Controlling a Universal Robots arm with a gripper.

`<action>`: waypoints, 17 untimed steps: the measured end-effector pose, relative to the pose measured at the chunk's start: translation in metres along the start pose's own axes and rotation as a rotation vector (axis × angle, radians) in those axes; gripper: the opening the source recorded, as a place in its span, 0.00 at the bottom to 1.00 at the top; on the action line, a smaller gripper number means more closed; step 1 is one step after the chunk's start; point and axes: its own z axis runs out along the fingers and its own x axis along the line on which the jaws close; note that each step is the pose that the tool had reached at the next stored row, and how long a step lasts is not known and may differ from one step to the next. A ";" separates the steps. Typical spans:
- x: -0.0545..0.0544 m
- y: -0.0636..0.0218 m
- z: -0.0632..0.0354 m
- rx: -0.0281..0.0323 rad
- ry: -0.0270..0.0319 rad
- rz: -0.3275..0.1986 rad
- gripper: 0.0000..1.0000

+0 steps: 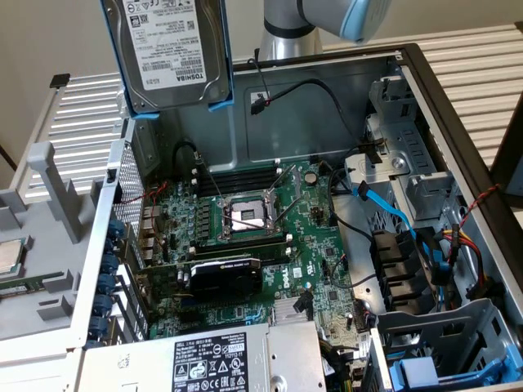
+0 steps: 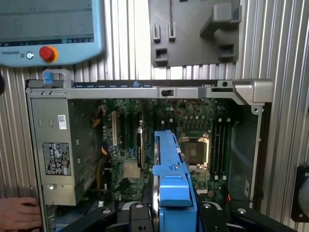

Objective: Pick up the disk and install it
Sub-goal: 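Pick up the disk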

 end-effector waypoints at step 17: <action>0.036 -0.0461 0.0093 -0.0007 -0.0037 0.001 0.37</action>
